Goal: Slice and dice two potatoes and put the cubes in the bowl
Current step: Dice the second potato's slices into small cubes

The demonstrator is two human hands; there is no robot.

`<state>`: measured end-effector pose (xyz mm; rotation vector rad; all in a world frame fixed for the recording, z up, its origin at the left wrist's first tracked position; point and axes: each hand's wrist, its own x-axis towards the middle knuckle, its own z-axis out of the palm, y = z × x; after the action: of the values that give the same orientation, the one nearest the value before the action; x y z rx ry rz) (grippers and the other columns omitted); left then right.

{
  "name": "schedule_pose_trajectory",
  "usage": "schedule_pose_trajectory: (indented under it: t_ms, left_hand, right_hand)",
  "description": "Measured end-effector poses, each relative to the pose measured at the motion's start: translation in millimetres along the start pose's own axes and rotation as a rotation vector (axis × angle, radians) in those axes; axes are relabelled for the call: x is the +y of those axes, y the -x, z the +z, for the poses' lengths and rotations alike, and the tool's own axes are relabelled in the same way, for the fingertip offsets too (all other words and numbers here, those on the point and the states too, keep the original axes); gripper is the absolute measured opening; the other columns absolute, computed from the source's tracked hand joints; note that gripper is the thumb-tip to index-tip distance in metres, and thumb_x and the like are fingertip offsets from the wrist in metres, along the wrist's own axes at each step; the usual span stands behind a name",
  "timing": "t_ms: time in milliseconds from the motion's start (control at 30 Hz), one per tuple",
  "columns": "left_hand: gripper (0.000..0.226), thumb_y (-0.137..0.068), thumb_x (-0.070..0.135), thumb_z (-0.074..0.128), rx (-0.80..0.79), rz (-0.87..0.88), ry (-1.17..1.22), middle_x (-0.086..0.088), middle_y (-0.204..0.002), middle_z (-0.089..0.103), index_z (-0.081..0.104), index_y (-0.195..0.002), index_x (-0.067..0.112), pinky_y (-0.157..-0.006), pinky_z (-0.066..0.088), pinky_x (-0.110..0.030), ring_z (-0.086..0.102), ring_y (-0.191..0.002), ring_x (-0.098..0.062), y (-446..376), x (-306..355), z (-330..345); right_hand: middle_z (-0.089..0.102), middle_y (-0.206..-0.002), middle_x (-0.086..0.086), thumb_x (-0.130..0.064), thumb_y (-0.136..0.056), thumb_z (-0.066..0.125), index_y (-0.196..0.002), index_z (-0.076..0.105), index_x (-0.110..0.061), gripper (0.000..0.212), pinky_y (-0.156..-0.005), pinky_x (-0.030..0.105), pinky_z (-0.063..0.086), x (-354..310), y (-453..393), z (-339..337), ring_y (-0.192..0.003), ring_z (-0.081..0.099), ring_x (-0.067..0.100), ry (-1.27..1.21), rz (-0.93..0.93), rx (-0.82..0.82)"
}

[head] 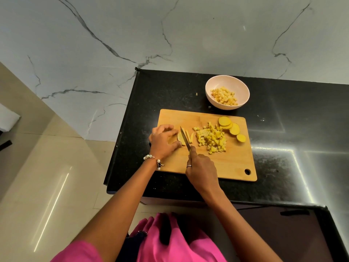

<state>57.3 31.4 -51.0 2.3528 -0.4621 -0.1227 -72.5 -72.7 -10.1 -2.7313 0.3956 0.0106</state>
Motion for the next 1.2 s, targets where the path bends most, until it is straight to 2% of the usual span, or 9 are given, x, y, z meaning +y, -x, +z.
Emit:
schedule_pose_trajectory:
  t_ms: [233,400,467,533,633,800,1033,1200]
  left_hand:
    - [0.041,-0.074,0.039,0.075,0.046,-0.009,0.024,0.011,-0.124,0.052,0.067,-0.113,0.029,-0.101,0.023,-0.035,0.034,-0.120,-0.016,2.2,1.5,2.3]
    - [0.042,-0.073,0.042,0.075,0.059,-0.011,0.019,0.010,-0.123,0.053,0.069,-0.111,0.028,-0.099,0.023,-0.034,0.034,-0.119,-0.015,3.1,2.6,1.4]
    - [0.043,-0.073,0.043,0.075,0.049,-0.015,0.016,0.010,-0.124,0.053,0.068,-0.112,0.027,-0.097,0.022,-0.032,0.034,-0.120,-0.015,3.0,2.4,1.7]
    - [0.044,-0.073,0.043,0.075,0.037,-0.014,0.017,0.010,-0.124,0.052,0.067,-0.114,0.027,-0.096,0.021,-0.031,0.033,-0.120,-0.015,3.1,2.7,0.9]
    - [0.045,-0.073,0.041,0.076,0.017,-0.023,0.032,0.011,-0.125,0.051,0.067,-0.115,0.027,-0.099,0.024,-0.033,0.033,-0.121,-0.016,1.2,0.6,-0.1]
    - [0.042,-0.074,0.036,0.076,0.012,-0.019,0.069,0.010,-0.125,0.054,0.068,-0.114,0.023,-0.102,0.033,-0.040,0.035,-0.119,-0.016,0.5,-2.0,-1.4]
    - [0.039,-0.075,0.036,0.075,0.024,-0.017,0.053,0.012,-0.124,0.055,0.069,-0.112,0.025,-0.098,0.028,-0.033,0.035,-0.119,-0.015,-0.5,-2.6,0.8]
    - [0.036,-0.075,0.035,0.075,0.028,-0.026,0.065,0.014,-0.123,0.055,0.070,-0.109,0.025,-0.100,0.028,-0.034,0.035,-0.119,-0.014,-1.1,-1.9,0.8]
  right_hand:
    - [0.057,-0.107,0.020,-0.006,-0.095,0.028,-0.150,0.010,-0.003,0.057,-0.060,0.037,0.033,-14.1,0.0,10.3,-0.084,0.059,0.037,0.163,-0.036,-0.027]
    - [0.061,-0.091,0.021,0.000,-0.086,0.036,-0.145,0.019,0.005,0.062,-0.050,0.032,0.030,-8.1,26.9,12.9,-0.065,0.061,0.035,0.214,-0.075,0.005]
    - [0.058,-0.105,0.018,-0.006,-0.091,0.033,-0.149,0.008,-0.001,0.063,-0.057,0.033,0.033,-8.2,37.6,5.1,-0.081,0.060,0.034,0.158,-0.046,-0.070]
    - [0.057,-0.110,0.015,-0.013,-0.095,0.033,-0.150,0.007,-0.007,0.062,-0.062,0.034,0.034,-6.2,37.9,-4.0,-0.091,0.058,0.033,0.102,-0.003,-0.133]
    - [0.059,-0.106,0.015,-0.018,-0.097,0.033,-0.150,0.013,-0.009,0.058,-0.061,0.034,0.031,-8.4,25.7,-11.7,-0.089,0.058,0.034,0.102,-0.008,-0.032]
    - [0.061,-0.100,0.016,-0.016,-0.095,0.034,-0.150,0.017,-0.010,0.058,-0.058,0.034,0.032,-12.1,-1.0,-5.3,-0.083,0.058,0.034,0.081,-0.006,-0.029]
    - [0.061,-0.103,0.017,-0.015,-0.095,0.032,-0.150,0.014,-0.009,0.058,-0.060,0.034,0.034,-12.8,-0.8,2.8,-0.085,0.058,0.034,0.095,-0.023,-0.019]
    - [0.060,-0.103,0.019,-0.011,-0.094,0.034,-0.150,0.015,-0.006,0.059,-0.060,0.034,0.031,-15.7,-5.4,8.1,-0.085,0.058,0.036,0.114,-0.027,-0.009]
